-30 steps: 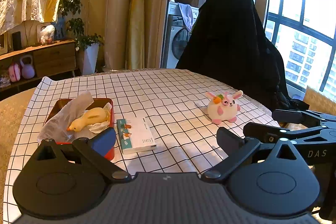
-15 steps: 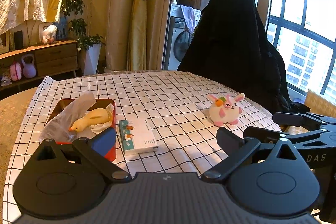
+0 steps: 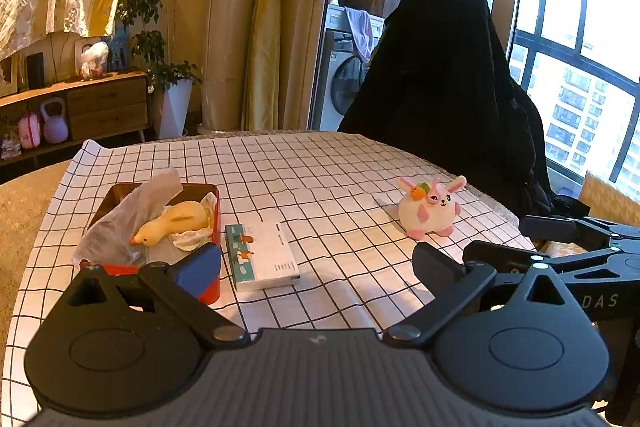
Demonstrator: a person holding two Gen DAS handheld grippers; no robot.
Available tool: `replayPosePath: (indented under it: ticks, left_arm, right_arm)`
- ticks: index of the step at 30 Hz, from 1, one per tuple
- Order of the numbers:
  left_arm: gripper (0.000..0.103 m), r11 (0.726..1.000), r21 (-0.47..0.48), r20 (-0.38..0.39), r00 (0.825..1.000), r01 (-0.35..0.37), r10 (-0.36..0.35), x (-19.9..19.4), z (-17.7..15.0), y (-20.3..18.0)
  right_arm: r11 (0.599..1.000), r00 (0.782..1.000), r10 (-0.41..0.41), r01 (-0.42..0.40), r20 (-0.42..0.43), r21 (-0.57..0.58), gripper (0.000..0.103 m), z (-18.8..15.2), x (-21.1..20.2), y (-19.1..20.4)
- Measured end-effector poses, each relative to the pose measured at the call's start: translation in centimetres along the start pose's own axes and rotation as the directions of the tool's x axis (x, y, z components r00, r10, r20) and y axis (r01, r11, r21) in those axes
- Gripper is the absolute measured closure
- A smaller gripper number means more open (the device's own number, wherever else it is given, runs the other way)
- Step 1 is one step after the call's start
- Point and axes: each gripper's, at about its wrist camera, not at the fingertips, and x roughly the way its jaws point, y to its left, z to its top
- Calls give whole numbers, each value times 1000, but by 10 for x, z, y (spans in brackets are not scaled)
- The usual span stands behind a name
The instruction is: Organize soft objects
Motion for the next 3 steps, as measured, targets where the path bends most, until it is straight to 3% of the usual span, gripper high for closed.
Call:
replayPosePath:
  ticks: [3]
  left_arm:
    - [0,1000,3,-7,1000,1,-1,2,-1,-1]
  right_arm:
    - [1000,1000,-1,1,-3,4,0,1,0,0]
